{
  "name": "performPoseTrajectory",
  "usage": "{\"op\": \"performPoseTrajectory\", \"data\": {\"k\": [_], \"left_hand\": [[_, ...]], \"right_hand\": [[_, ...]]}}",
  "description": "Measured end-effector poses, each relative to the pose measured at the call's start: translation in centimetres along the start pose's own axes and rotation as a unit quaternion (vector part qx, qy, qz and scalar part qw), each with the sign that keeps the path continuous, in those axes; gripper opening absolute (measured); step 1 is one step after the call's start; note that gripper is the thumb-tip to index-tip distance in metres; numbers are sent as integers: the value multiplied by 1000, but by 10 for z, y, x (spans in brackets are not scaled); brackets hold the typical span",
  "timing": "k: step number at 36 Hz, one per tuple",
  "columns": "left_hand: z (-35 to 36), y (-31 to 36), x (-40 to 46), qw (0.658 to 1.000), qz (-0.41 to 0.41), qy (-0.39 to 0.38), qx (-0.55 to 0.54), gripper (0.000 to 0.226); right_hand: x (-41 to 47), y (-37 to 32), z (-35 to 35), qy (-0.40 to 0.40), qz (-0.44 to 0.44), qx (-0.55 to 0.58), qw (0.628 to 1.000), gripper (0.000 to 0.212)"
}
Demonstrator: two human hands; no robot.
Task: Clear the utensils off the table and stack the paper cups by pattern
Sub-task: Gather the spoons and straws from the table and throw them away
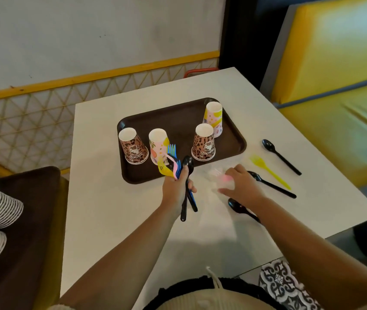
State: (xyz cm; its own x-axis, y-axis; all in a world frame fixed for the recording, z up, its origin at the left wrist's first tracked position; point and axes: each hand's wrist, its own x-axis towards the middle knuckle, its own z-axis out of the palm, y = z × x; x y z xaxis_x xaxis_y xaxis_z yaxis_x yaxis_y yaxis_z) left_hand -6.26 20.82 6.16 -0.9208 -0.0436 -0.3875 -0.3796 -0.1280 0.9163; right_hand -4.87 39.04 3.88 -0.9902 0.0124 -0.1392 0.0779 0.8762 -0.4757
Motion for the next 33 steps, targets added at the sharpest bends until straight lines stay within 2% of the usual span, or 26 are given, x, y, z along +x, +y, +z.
{"op": "performPoseTrajectory", "data": {"k": [3,9,13,19,26,31,33], "left_hand": [[7,-3,4,1000,1,-21,-9,10],[23,-10,11,998,25,-50,19,17],[33,-16,13,996,38,-57,55,22],[41,-21,6,993,32,-73,92,19],[51,-24,2,982,69,-89,151,24],[68,-24,3,980,58,-83,171,35],[76,-24,3,984,46,-90,147,36]], "right_hand": [[-16,18,-4,-56,64,-22,996,80],[-43,34,-2,-107,114,-85,984,92],[-53,43,5,-74,141,-75,984,79],[-58,50,14,-14,108,-94,990,36],[-59,60,22,10,74,-158,985,31],[-57,66,18,21,59,-189,980,29],[-55,70,11,35,41,-194,979,25]]}}
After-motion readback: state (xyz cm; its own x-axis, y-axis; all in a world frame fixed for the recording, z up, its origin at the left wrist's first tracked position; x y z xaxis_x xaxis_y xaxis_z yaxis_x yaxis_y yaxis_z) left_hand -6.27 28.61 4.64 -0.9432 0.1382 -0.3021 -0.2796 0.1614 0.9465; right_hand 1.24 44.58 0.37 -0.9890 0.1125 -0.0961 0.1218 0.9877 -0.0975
